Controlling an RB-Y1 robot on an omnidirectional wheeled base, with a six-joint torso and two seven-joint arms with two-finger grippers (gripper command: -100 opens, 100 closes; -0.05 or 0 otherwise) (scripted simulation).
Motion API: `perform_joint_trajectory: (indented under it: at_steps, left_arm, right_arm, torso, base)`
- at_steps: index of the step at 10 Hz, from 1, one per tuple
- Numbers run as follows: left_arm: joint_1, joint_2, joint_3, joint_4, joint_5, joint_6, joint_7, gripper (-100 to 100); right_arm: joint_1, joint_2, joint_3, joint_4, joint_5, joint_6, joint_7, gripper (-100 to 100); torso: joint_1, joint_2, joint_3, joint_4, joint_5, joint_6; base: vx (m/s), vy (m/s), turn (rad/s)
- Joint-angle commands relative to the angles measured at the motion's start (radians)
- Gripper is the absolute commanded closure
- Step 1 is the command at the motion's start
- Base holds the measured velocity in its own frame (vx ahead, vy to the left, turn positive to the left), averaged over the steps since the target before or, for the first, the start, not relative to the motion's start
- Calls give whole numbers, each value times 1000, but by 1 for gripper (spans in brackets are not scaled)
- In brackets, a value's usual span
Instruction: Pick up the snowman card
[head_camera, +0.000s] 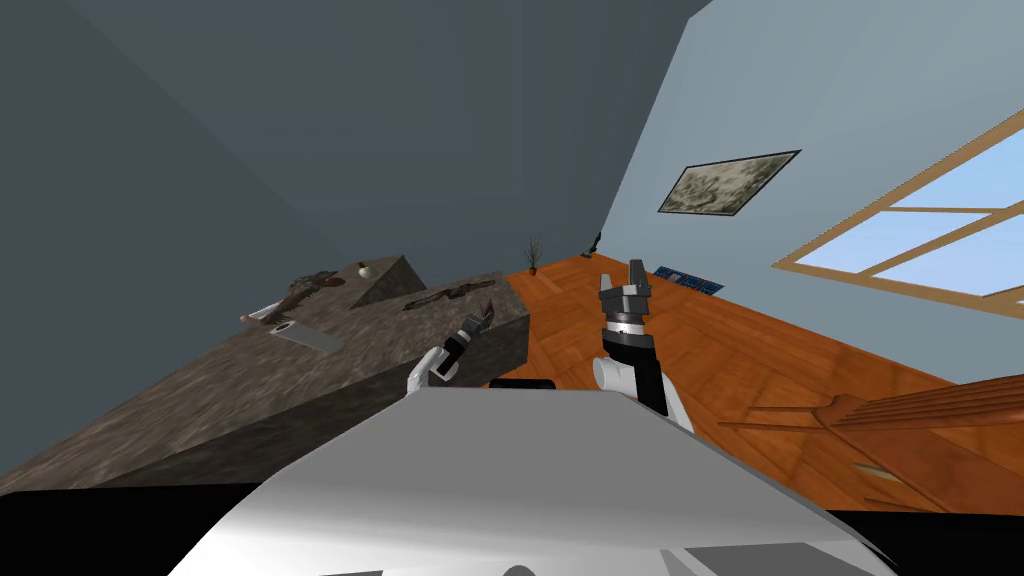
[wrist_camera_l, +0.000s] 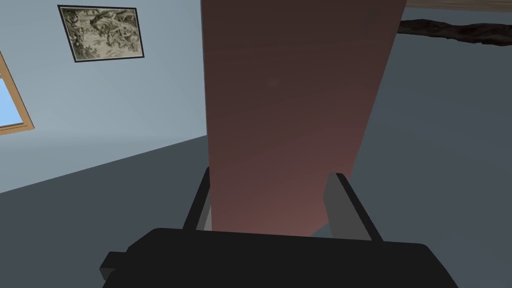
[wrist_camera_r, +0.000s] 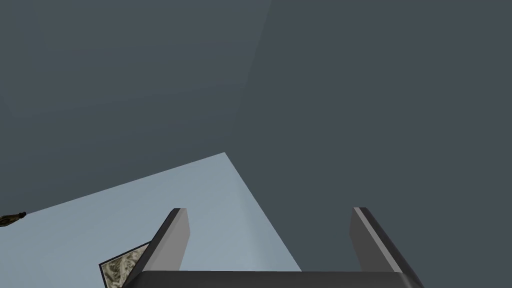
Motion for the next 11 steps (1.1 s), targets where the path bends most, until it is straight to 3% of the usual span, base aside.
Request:
perform_joint_trajectory:
  at_steps: [1,2,3,4,5,6,7,8,11]
  left_arm:
    - [0,0,0,0,0,0,0,100]
    - [0,0,0,0,0,1,0,100]
    - [0,0,1,0,0,1,0,0]
    - [-10,-26,-42,2,-27,17,-4,100]
    - [-28,-63,-71,21,-55,32,-10,100]
    - [-28,-67,-92,21,-55,32,-10,100]
    - [-28,-67,-92,21,-55,32,-10,100]
    - [-46,-108,-141,40,-83,47,-17,100]
    - [-82,-184,-226,78,-140,77,-31,100]
  right_arm:
    - [0,0,0,0,0,0,0,0]
    - [0,0,0,0,0,0,0,0]
    - [0,0,0,0,0,0,0,0]
    - [0,0,0,0,0,0,0,0]
    - [0,0,0,0,0,0,0,0]
    - [0,0,0,0,0,0,0,0]
    - [0,0,0,0,0,0,0,0]
    - [0,0,0,0,0,0,0,0]
    - [0,0,0,0,0,0,0,0]
  torso:
    - [0,0,0,0,0,0]
    - [0,0,0,0,0,0]
    - [0,0,0,0,0,1]
    - [0,0,0,0,0,1]
    - [6,-1,0,0,1,-1]
    - [13,0,-1,-1,3,-1]
    - [12,-1,-2,-3,3,-1]
    - [9,-2,-3,-5,3,-1]
    - [18,-5,-9,-13,5,-3]
  base:
    - [0,0,0]
    - [0,0,0]
    - [0,0,0]
    - [8,99,309]
    - [9,186,405]
    - [26,128,160]
    - [21,45,1]
    - [26,83,316]
    - [29,118,297]
